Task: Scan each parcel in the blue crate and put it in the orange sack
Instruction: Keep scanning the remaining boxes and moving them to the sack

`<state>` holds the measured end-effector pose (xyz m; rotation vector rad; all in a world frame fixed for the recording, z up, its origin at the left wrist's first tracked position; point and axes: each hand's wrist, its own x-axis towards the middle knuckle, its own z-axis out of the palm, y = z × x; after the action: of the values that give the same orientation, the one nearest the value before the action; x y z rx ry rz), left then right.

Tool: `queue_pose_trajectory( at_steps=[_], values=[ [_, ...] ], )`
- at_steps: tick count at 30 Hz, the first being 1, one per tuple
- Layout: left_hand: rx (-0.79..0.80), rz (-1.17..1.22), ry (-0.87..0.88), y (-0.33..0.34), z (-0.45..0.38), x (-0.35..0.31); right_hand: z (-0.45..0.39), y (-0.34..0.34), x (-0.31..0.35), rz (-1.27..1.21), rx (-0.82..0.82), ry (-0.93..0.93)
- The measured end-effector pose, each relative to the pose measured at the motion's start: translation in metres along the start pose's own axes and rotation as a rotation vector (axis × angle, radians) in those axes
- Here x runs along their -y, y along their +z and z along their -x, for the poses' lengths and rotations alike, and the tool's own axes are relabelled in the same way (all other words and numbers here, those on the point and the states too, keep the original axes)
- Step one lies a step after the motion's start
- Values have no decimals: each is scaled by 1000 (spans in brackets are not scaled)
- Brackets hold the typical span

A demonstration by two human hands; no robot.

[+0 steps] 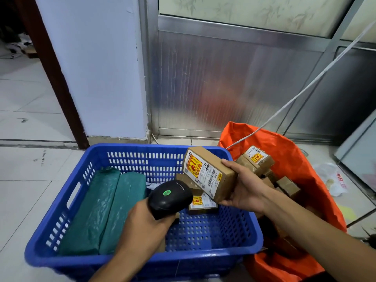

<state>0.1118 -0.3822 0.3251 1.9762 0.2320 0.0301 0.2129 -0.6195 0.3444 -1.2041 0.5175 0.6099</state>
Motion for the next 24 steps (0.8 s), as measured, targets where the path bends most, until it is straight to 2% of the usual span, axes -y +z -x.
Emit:
queue_pose_trajectory(
  at_steps=[9, 24],
  values=[
    [-52, -46, 16, 1, -5, 6, -1, 3, -8, -20, 71, -11],
    [-60, -89, 52, 0, -4, 13, -2, 2, -12, 1, 63, -27]
  ],
)
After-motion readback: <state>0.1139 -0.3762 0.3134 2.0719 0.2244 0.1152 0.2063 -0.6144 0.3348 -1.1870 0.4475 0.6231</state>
